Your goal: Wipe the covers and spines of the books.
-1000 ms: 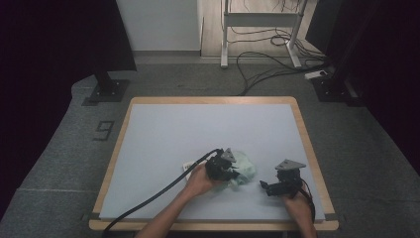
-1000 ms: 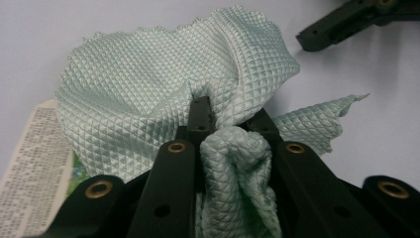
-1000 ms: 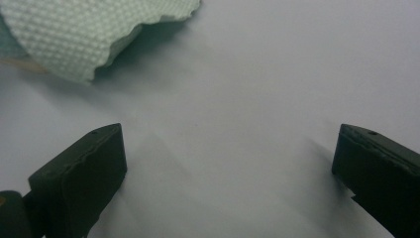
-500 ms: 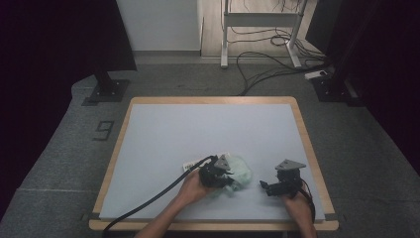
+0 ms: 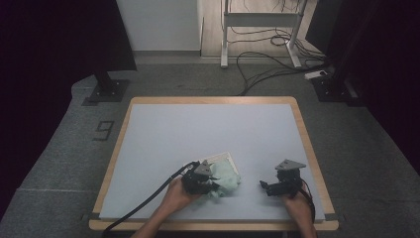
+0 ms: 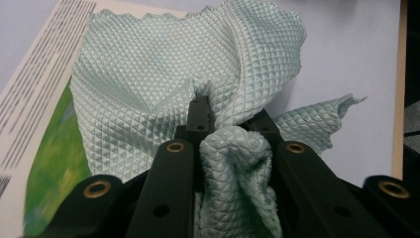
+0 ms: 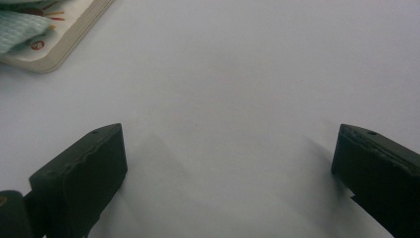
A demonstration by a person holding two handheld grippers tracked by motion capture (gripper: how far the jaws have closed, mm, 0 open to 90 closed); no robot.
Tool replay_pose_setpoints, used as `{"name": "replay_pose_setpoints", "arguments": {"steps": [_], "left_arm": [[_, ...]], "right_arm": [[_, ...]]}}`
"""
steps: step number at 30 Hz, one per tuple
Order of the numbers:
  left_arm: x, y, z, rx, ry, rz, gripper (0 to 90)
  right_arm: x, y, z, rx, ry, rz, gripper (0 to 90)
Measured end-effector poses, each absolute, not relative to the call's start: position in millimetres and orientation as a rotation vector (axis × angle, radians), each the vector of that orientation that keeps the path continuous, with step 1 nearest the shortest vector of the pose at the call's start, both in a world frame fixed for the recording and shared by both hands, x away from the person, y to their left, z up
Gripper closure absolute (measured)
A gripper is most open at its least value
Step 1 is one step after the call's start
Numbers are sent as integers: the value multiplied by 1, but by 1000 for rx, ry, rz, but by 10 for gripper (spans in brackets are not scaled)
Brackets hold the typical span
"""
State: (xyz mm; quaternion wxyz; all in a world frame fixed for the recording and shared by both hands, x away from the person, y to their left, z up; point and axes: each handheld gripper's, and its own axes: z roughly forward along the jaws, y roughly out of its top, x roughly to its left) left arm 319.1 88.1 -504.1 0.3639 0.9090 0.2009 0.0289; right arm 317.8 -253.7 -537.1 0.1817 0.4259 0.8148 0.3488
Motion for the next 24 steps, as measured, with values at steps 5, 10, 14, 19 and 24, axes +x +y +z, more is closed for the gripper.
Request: {"name": "replay_pose_setpoints", "arguments": {"steps": [5,10,14,19,24], "left_arm": [[311,105,-504,2333,538,87,764],[304,123,-503,2325,568,96,764],[304,137,-502,2324,598,110,765],[310,153,-500,2327,646,150,765],[323,160,-501,2307,695,169,763]], "right_arm": [[318,-254,-537,1203,2300,985,1],[318,-254,-537,1203,2300,985,1],[318,-254,-537,1203,2300,985,1],[318,-254,-537,1204,2300,984,0],[318,-254,-537,1206,2300,984,0]]}}
